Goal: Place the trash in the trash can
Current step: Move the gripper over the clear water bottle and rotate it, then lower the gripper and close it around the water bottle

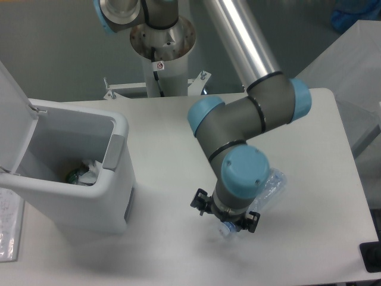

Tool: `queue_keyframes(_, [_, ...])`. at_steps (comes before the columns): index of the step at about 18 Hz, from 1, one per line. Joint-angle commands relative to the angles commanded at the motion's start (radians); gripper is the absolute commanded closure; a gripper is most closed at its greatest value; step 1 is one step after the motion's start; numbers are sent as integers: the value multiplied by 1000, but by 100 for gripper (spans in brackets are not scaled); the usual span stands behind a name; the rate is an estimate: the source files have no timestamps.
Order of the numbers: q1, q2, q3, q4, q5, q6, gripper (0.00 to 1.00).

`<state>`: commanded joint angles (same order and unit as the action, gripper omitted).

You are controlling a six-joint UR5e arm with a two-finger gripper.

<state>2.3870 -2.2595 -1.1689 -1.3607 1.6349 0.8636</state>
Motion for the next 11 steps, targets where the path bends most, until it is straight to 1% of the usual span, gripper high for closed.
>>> queue_keyframes(2, [-6,-20,3,8,46,28,0])
queue_keyframes(5, [-19,-51,29,8,57,29,0])
queue_keyframes(7, [-26,-66,29,28,68,29,0])
queue_keyframes(9, [-34,-81,26,57,109,29,0])
queue_keyframes(11, [-45,-92,23,60,144,28,0])
